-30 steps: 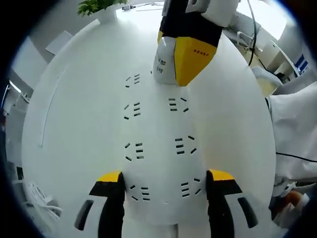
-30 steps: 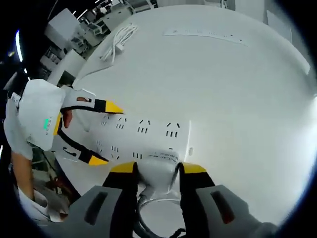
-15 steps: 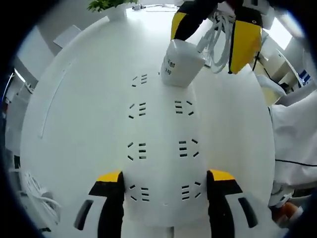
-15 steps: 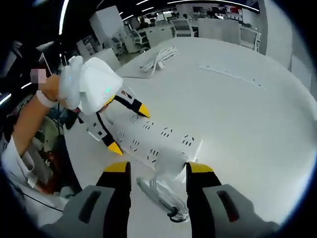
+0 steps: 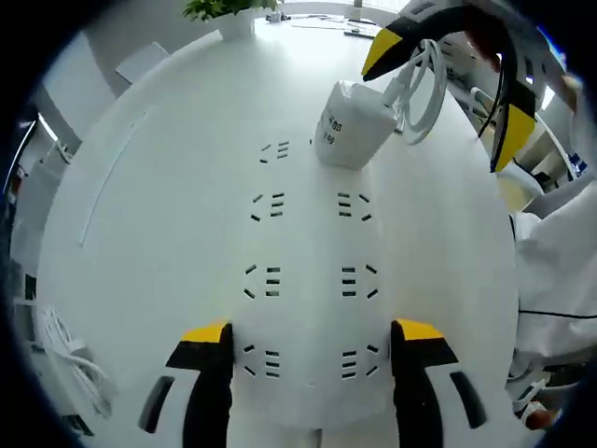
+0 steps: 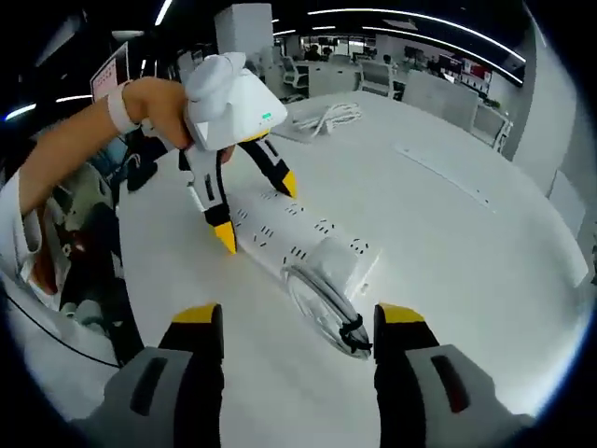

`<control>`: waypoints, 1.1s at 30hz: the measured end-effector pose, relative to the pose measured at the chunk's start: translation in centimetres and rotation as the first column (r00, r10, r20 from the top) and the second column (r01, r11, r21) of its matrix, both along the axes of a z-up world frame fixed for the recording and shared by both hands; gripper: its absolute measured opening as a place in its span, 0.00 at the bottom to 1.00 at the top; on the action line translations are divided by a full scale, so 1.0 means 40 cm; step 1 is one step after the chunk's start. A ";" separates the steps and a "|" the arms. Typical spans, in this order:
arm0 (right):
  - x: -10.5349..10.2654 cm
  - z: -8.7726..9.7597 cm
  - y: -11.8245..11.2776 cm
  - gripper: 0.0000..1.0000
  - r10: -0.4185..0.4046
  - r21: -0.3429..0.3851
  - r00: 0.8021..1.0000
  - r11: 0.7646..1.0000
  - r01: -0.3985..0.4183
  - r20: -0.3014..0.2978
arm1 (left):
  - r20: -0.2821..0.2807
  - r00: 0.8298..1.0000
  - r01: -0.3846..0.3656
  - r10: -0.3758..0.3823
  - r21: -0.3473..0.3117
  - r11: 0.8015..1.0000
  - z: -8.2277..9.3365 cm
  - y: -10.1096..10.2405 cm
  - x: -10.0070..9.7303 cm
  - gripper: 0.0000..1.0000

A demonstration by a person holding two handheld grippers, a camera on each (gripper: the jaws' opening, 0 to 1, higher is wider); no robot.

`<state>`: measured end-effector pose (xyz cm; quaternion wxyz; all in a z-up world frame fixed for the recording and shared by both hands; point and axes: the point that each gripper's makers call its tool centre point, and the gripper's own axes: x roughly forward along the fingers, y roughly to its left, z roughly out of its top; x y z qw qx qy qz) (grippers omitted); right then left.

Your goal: Straighten the power strip on the desk, plug the charger into it

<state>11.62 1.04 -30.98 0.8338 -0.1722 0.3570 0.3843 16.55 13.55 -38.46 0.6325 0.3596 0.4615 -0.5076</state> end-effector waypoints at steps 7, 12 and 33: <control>-0.011 0.017 -0.010 0.91 -0.014 0.039 0.997 0.999 0.011 0.080 | -0.001 1.000 -0.013 0.013 -0.001 1.000 0.000 -0.004 0.001 0.70; -0.019 -0.016 -0.037 0.97 -0.040 0.025 0.998 0.999 0.039 0.051 | 0.003 1.000 -0.018 0.018 -0.022 1.000 0.000 -0.003 0.002 0.70; -0.018 -0.034 -0.063 0.97 -0.068 0.029 0.994 0.997 0.066 0.086 | 0.034 0.997 -0.060 0.064 -0.108 0.992 0.031 0.035 -0.019 0.96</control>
